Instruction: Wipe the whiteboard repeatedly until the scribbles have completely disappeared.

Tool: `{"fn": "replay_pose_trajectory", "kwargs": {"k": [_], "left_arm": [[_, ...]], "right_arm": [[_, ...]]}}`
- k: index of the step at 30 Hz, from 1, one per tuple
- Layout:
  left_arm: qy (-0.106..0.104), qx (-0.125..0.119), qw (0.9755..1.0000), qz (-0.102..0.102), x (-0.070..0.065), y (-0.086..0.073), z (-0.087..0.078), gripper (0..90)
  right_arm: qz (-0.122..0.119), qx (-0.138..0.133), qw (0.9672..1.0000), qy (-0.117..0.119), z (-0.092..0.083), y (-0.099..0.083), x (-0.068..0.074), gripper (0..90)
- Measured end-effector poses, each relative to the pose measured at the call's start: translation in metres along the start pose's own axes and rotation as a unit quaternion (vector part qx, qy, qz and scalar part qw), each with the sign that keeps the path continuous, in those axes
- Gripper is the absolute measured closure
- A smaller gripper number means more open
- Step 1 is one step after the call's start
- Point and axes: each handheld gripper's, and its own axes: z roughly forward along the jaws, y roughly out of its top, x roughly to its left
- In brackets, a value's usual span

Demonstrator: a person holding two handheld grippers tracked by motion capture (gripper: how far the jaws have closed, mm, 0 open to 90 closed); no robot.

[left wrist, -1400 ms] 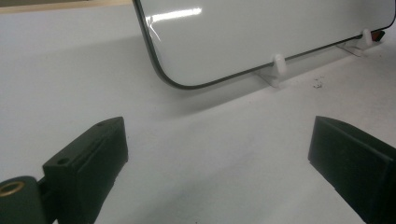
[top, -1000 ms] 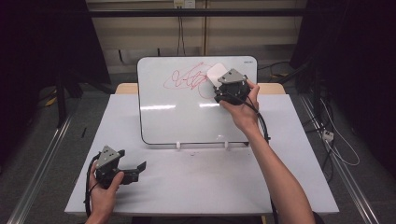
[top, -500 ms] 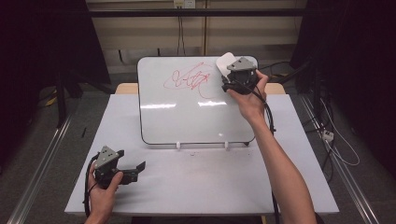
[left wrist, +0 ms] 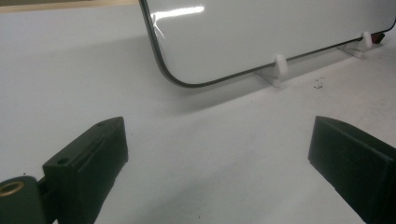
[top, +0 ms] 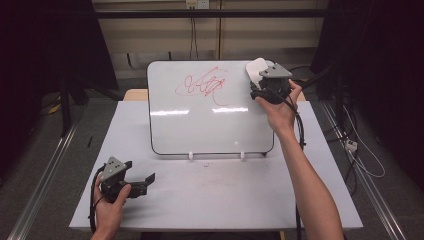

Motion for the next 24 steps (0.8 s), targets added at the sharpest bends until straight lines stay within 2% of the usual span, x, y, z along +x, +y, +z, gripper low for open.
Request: {"fn": "replay_pose_trajectory", "kwargs": {"k": [10, 13, 19, 24], "left_arm": [[0.0, 0.0, 1.0, 0.004, -0.002, 0.001, 0.001, 4.8], [-0.001, 0.0, 1.0, 0.005, -0.003, 0.002, 0.002, 4.8], [-0.002, 0.001, 1.0, 0.005, -0.002, 0.002, 0.004, 4.8], [-0.003, 0.0, 1.0, 0.004, -0.003, 0.002, 0.004, 4.8]], "right_arm": [[-0.003, 0.007, 0.9999, 0.009, -0.006, -0.019, 0.015, 31.4], [-0.011, 0.011, 0.9998, 0.009, -0.007, -0.019, 0.021, 31.4], [-0.009, 0.016, 0.9998, 0.01, -0.006, -0.018, 0.023, 31.4], [-0.021, 0.014, 0.9996, 0.016, -0.005, -0.016, 0.034, 31.4]]}}
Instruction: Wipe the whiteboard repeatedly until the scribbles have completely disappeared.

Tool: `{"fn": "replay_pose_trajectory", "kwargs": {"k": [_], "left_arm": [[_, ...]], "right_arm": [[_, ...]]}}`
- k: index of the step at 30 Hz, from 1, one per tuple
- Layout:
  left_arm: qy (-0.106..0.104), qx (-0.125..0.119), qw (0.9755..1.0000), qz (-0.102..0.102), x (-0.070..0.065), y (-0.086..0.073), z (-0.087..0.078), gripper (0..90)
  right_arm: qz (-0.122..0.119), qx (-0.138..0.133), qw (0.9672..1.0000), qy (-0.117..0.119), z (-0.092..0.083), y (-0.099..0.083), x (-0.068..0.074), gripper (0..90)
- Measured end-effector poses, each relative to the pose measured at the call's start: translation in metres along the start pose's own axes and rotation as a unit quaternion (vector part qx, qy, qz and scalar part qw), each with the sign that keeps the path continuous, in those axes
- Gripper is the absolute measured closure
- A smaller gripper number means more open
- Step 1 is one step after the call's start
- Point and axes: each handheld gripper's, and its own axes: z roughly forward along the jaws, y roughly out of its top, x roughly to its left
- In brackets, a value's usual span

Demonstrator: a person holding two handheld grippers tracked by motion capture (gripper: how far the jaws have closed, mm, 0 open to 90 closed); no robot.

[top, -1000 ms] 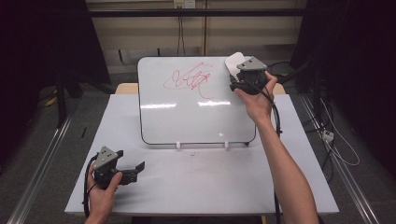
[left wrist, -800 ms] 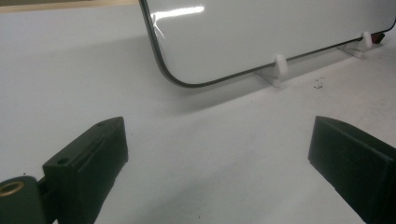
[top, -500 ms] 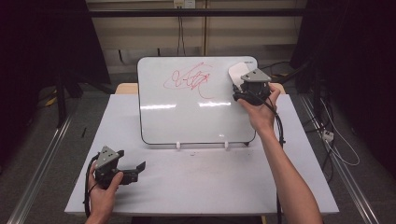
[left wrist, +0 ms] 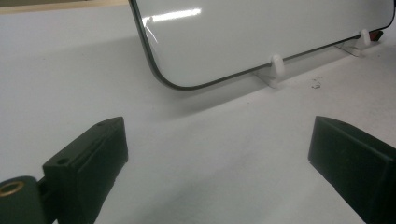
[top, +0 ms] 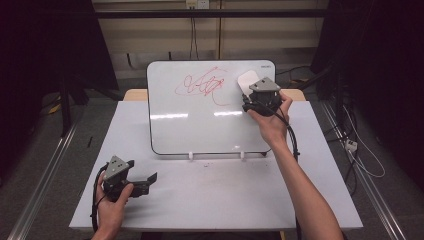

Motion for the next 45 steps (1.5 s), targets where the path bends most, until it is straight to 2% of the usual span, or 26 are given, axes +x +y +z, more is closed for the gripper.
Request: {"fn": "replay_pose_trajectory", "kwargs": {"k": [18, 20, 25, 33, 37, 45], "left_arm": [[-0.001, 0.0, 1.0, 0.001, 0.0, 0.0, -0.001, 4.8], [-0.002, -0.002, 1.0, 0.002, 0.0, 0.0, -0.001, 4.8], [-0.002, -0.002, 1.0, 0.002, 0.0, 0.0, -0.001, 4.8], [-0.001, 0.0, 1.0, 0.004, 0.0, 0.0, -0.001, 4.8], [-0.002, -0.002, 1.0, 0.003, 0.0, 0.0, -0.001, 4.8], [-0.002, -0.002, 1.0, 0.003, 0.0, 0.0, -0.001, 4.8]], "right_arm": [[-0.039, -0.003, 0.999, 0.022, 0.006, 0.012, 0.039, 31.4], [-0.043, -0.002, 0.9989, 0.018, 0.006, 0.013, 0.044, 31.4], [-0.046, -0.005, 0.9986, 0.024, 0.008, 0.013, 0.054, 31.4], [-0.072, -0.003, 0.9965, 0.042, 0.009, 0.015, 0.074, 31.4], [-0.088, -0.002, 0.9947, 0.052, 0.009, 0.015, 0.089, 31.4], [-0.098, -0.006, 0.9932, 0.062, 0.009, 0.012, 0.112, 31.4]]}}
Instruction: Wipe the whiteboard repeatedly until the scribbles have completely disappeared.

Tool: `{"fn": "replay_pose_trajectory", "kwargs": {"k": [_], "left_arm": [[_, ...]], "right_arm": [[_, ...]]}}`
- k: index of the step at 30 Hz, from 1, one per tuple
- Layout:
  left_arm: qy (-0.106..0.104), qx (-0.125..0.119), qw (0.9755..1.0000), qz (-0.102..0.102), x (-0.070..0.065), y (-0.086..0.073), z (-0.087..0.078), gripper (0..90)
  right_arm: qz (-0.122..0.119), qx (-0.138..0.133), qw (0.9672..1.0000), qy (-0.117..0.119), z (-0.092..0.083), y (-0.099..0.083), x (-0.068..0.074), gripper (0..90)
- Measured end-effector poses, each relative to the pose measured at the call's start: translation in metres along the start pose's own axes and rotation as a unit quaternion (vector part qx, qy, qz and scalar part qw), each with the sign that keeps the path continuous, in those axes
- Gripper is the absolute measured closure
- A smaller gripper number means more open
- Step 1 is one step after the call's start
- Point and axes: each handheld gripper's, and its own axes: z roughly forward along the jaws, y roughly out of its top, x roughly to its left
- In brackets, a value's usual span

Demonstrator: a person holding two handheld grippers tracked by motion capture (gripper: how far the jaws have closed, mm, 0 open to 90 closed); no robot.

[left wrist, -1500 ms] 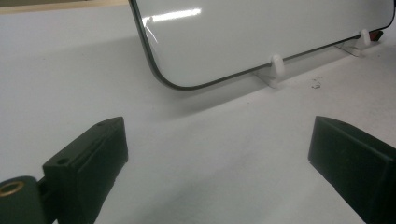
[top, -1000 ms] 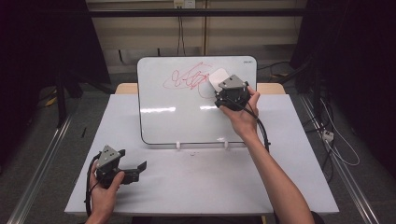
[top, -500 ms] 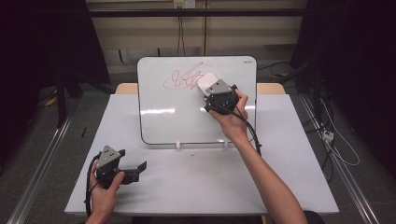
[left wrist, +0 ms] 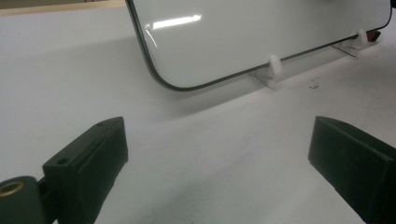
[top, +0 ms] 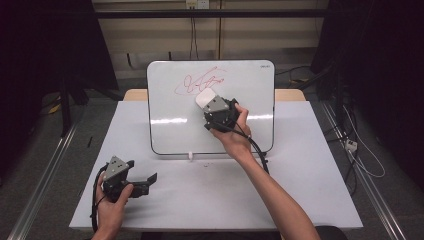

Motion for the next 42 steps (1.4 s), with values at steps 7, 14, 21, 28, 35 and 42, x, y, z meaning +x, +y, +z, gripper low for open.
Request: {"fn": "replay_pose_trajectory", "kwargs": {"k": [7, 14, 21, 28, 35, 42], "left_arm": [[0.004, -0.004, 1.0, -0.002, 0.0, 0.0, -0.001, 4.8], [0.003, -0.002, 1.0, -0.003, 0.002, -0.001, -0.002, 4.8], [0.004, -0.002, 1.0, -0.003, 0.002, -0.001, -0.003, 4.8], [0.005, -0.003, 1.0, -0.003, 0.003, -0.001, -0.004, 4.8], [0.004, -0.003, 1.0, -0.001, 0.003, -0.001, -0.004, 4.8], [0.008, -0.004, 1.0, -0.004, 0.003, -0.002, -0.004, 4.8]], "right_arm": [[-0.034, -0.002, 0.9992, 0.02, 0.003, 0.004, 0.033, 31.4], [-0.045, -0.001, 0.9985, 0.032, 0.003, 0.004, 0.039, 31.4], [-0.029, -0.004, 0.9992, 0.027, 0.003, 0.007, 0.029, 31.4], [-0.009, -0.005, 0.9998, 0.019, 0.004, 0.012, 0.007, 31.4], [0.011, 0.0, 0.9999, 0.004, 0.004, 0.015, -0.016, 31.4], [0.036, -0.002, 0.9991, -0.022, 0.003, 0.017, -0.044, 31.5]]}}
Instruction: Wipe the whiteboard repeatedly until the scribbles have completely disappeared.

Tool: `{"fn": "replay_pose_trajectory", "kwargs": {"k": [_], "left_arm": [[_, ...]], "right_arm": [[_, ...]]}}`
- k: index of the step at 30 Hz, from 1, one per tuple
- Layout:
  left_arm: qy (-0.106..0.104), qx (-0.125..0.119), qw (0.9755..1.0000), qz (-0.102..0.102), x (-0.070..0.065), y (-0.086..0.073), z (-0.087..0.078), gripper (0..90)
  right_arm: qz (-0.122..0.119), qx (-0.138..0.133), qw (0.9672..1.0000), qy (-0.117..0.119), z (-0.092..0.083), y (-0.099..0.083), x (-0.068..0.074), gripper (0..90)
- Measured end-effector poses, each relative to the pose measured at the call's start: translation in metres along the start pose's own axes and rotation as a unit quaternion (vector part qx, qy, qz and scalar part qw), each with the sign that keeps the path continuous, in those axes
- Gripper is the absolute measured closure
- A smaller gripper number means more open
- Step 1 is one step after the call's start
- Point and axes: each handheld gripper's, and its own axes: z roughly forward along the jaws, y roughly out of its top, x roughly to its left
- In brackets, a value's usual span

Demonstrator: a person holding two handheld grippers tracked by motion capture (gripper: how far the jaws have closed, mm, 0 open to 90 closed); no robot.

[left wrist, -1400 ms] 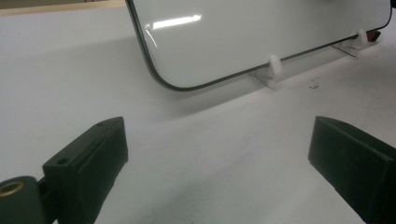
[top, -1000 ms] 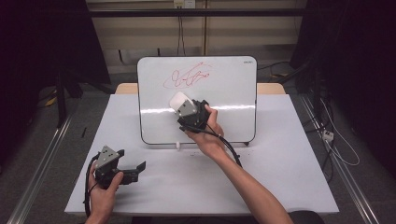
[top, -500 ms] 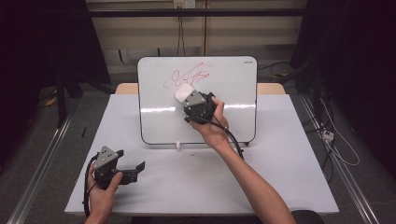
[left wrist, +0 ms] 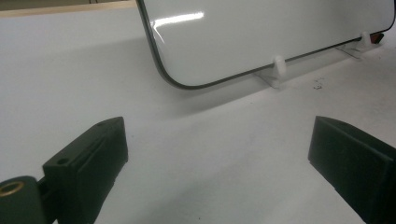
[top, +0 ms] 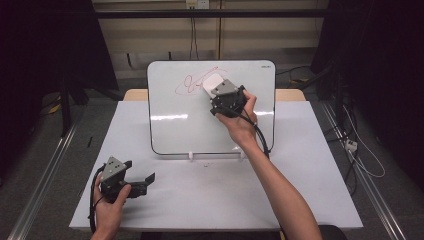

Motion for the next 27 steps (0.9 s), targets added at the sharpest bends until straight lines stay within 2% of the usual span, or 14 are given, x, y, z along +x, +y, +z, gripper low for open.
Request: {"fn": "replay_pose_trajectory", "kwargs": {"k": [5, 10, 20, 27], "left_arm": [[0.002, -0.002, 1.0, 0.0, 0.0, 0.0, -0.001, 4.8], [0.002, -0.001, 1.0, -0.002, 0.0, 0.0, -0.001, 4.8], [0.002, -0.002, 1.0, -0.003, 0.001, 0.0, -0.002, 4.8], [0.001, -0.002, 1.0, -0.003, 0.001, 0.001, 0.0, 4.8]], "right_arm": [[0.015, 0.004, 0.9998, -0.012, 0.0, 0.004, -0.02, 31.5], [0.027, 0.002, 0.9994, -0.021, 0.001, 0.005, -0.033, 31.5], [0.043, 0.003, 0.9986, -0.032, 0.001, 0.009, -0.048, 31.5], [0.053, 0.004, 0.9979, -0.037, 0.002, 0.011, -0.045, 31.4]]}}
